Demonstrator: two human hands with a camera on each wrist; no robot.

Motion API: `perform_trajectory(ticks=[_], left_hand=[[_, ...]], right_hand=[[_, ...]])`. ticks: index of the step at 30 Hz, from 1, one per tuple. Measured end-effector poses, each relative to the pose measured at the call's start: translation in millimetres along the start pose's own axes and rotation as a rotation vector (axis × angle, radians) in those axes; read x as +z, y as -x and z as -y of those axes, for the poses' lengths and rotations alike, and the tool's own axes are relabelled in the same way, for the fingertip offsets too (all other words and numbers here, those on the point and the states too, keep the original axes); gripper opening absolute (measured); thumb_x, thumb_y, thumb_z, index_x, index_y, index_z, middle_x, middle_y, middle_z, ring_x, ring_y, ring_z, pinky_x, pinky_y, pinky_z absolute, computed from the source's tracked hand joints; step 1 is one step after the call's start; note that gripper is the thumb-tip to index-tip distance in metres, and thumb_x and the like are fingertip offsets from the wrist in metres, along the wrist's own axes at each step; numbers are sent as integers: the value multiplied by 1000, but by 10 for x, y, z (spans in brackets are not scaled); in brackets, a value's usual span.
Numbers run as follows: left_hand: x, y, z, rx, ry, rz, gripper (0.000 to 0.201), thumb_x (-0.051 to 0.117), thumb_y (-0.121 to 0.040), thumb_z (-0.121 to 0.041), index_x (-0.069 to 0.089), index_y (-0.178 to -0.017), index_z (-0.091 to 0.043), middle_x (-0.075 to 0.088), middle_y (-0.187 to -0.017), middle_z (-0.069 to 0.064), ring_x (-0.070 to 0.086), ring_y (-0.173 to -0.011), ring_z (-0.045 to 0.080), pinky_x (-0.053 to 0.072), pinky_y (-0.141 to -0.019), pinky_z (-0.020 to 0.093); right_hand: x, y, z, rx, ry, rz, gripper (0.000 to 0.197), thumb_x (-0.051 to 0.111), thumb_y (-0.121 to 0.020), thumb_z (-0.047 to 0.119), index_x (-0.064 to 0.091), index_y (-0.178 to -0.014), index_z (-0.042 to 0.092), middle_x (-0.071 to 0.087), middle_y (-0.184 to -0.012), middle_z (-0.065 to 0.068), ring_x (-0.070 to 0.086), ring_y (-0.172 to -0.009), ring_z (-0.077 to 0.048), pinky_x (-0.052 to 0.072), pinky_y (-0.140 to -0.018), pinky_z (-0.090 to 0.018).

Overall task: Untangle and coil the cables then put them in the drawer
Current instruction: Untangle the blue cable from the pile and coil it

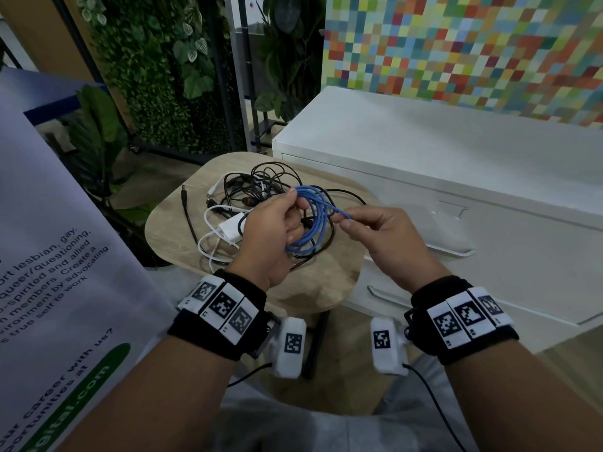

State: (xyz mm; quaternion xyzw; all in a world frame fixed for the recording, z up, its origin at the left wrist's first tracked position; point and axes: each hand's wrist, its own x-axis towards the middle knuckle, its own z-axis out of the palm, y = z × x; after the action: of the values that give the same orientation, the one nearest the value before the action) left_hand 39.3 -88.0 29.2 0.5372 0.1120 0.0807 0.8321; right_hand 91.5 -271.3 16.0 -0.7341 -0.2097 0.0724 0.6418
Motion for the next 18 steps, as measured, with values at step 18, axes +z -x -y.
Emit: perform_trajectory(ticks=[18], left_hand=[[-71,40,-13,-107,23,115,37,47,-108,-25,59,-78,-8,32,-47,-8,19,-39,5,10,-47,24]], right_hand=[[94,-117,-120,-69,115,-215,25,83,-83,8,82,-83,32,76,-93,-4,70,-88,-24,59,-80,-35]])
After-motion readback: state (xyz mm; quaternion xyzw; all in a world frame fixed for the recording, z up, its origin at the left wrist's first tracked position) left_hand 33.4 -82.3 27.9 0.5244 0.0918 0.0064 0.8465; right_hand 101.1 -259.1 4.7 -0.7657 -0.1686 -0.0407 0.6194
